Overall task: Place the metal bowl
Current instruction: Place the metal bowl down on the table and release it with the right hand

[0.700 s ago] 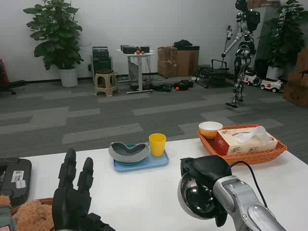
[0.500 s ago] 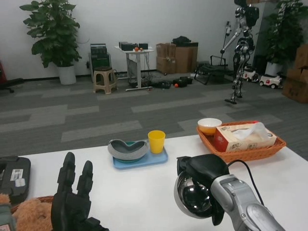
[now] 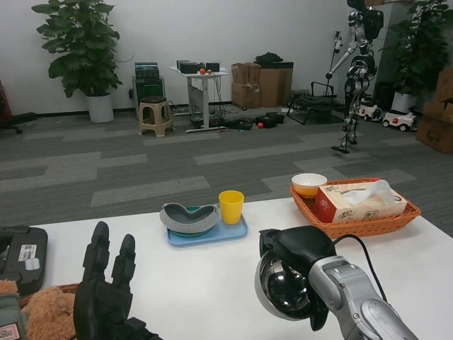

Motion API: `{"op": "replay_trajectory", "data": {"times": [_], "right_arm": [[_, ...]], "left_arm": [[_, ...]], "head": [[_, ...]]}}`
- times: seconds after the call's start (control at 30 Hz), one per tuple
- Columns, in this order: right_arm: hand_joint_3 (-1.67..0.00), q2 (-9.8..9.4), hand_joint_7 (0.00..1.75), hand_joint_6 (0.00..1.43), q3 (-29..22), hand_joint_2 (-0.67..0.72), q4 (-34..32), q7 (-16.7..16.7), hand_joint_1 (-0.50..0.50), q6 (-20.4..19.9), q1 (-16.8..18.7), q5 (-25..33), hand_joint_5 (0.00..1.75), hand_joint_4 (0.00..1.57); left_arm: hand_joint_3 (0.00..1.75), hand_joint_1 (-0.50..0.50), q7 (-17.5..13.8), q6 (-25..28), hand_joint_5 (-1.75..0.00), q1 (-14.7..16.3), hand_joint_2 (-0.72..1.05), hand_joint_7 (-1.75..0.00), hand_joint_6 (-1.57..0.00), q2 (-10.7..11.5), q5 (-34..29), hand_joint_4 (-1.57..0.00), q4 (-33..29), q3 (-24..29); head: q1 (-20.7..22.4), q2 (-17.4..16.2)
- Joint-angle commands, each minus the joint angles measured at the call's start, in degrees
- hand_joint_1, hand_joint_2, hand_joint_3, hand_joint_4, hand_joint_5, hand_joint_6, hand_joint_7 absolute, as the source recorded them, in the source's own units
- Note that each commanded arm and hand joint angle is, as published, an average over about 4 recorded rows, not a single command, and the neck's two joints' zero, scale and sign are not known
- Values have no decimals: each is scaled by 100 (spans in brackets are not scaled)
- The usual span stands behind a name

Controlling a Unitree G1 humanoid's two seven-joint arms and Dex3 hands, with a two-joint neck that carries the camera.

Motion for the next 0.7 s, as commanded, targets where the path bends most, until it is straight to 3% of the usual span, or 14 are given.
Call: {"op": "replay_trajectory", "data": {"times": [0.03, 0.2, 0.37, 0.57, 0.7], "right_arm": [[-143, 12, 168, 69, 49, -3, 167, 20, 17, 9, 65, -85, 70, 126], [-139, 87, 168, 69, 95, -3, 839, 9, 17, 11, -89, -226, 68, 130], [-143, 203, 164, 69, 113, -3, 1757, -107, 17, 18, -374, -298, 75, 148], [-135, 469, 161, 66, 99, -3, 3298, -554, 17, -8, -915, -412, 87, 157], [-135, 564, 161, 68, 62, -3, 3757, -877, 17, -26, -1036, -414, 87, 157]], "left_arm": [[0, -48, -33, -20, 0, 43, -72, 0, 0, 4, 3, 0, -33, 4], [2, -48, -33, -20, 0, 37, -72, 0, 0, 4, 3, 0, -33, 2], [0, -48, -33, -20, 0, 34, -72, 0, 0, 4, -1, 0, -33, -17], [0, -48, -33, -20, 0, 19, -72, 0, 0, 4, -1, 0, -20, -31], [0, -48, -33, -20, 0, 17, -72, 0, 0, -3, -1, 0, -24, -22]], "head": [[2, -5], [-48, -35], [-90, -54], [-107, -38], [-117, -77]]}}
